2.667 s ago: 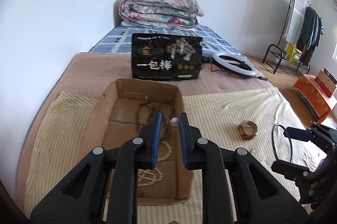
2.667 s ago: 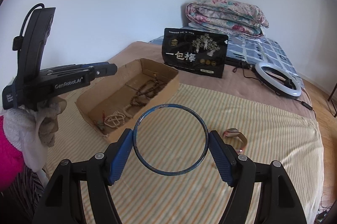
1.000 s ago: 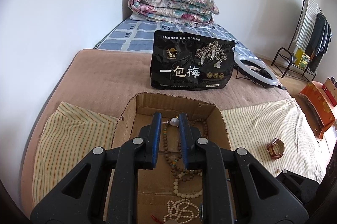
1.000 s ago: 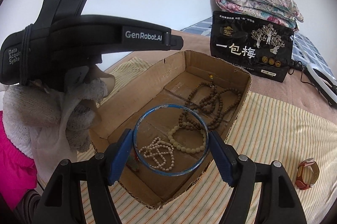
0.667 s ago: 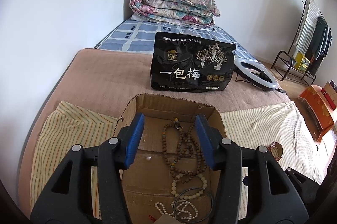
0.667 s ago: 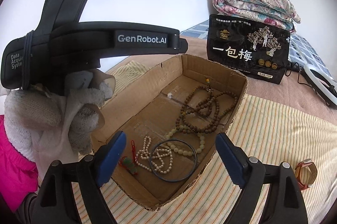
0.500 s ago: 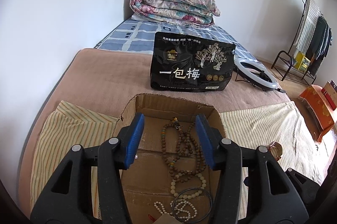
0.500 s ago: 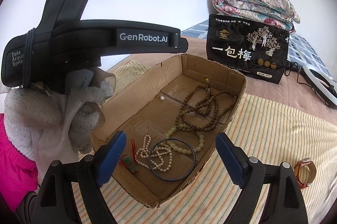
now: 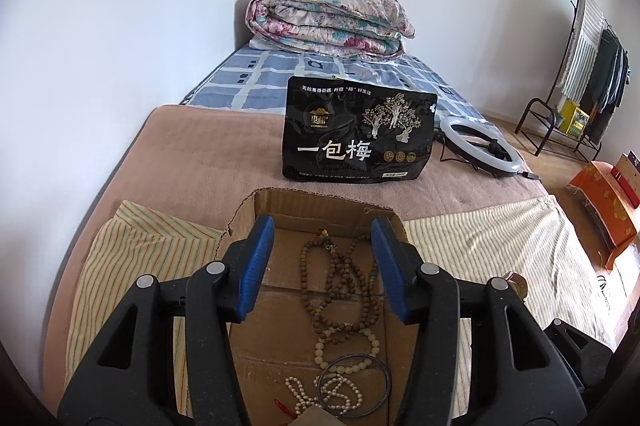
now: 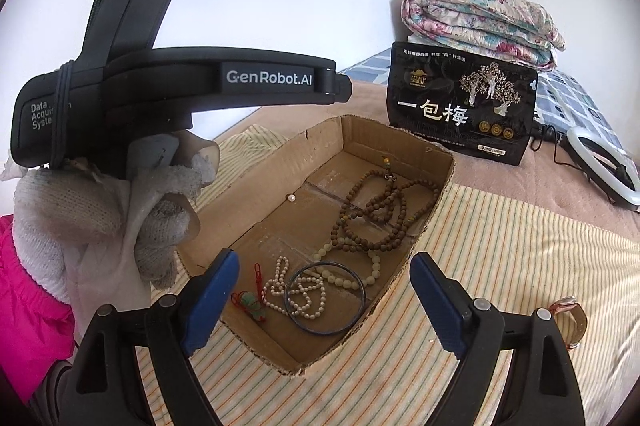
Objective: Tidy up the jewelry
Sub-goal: 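Move both tools back over the red-strap watch and remaining pearl, then close the left tool on the pearl earring while the right tool grasps the red-strap watch, then carry the pearl earring and red-strap watch into the box and open both tools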
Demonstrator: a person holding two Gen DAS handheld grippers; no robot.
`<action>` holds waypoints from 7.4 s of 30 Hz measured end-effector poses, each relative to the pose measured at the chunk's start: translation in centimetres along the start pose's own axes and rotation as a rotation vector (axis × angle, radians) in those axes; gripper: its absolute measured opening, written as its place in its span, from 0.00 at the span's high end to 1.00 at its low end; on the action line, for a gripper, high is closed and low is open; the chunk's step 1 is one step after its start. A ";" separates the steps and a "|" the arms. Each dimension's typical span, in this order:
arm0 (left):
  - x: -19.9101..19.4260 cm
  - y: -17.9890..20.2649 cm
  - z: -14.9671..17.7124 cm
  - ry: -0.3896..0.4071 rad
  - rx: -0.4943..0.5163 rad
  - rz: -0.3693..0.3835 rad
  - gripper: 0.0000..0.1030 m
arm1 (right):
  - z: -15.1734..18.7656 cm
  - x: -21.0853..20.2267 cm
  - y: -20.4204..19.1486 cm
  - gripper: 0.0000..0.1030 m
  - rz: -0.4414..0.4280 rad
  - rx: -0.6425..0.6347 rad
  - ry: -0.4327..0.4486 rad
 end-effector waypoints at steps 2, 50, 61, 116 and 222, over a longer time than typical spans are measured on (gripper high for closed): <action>-0.3 0.3 0.0 0.004 0.002 0.002 0.50 | 0.2 -0.6 0.2 0.14 0.003 0.001 0.006; -1.4 14.8 13.3 -0.213 0.136 0.222 0.50 | 10.8 -5.9 22.1 0.10 0.185 0.330 -0.080; 0.9 15.1 16.0 -0.288 0.167 0.201 0.50 | 11.8 -1.6 21.8 0.10 0.153 0.309 -0.156; 7.7 21.0 20.1 -0.416 0.304 0.250 0.74 | 13.8 -0.4 25.1 0.37 0.205 0.260 -0.247; -4.1 -2.6 4.5 -0.023 0.015 -0.069 0.94 | -3.4 5.6 5.9 0.42 0.019 0.055 -0.046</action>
Point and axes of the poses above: each gripper's, at about its wrist camera, not at the fingertips, and x roughly the way its jaws point, y to its right, z to its underside, the point moved 2 cm from there along x, roughly the way its jaws point, and after that the axes turned 11 degrees about -x, right-handed, at the moved point
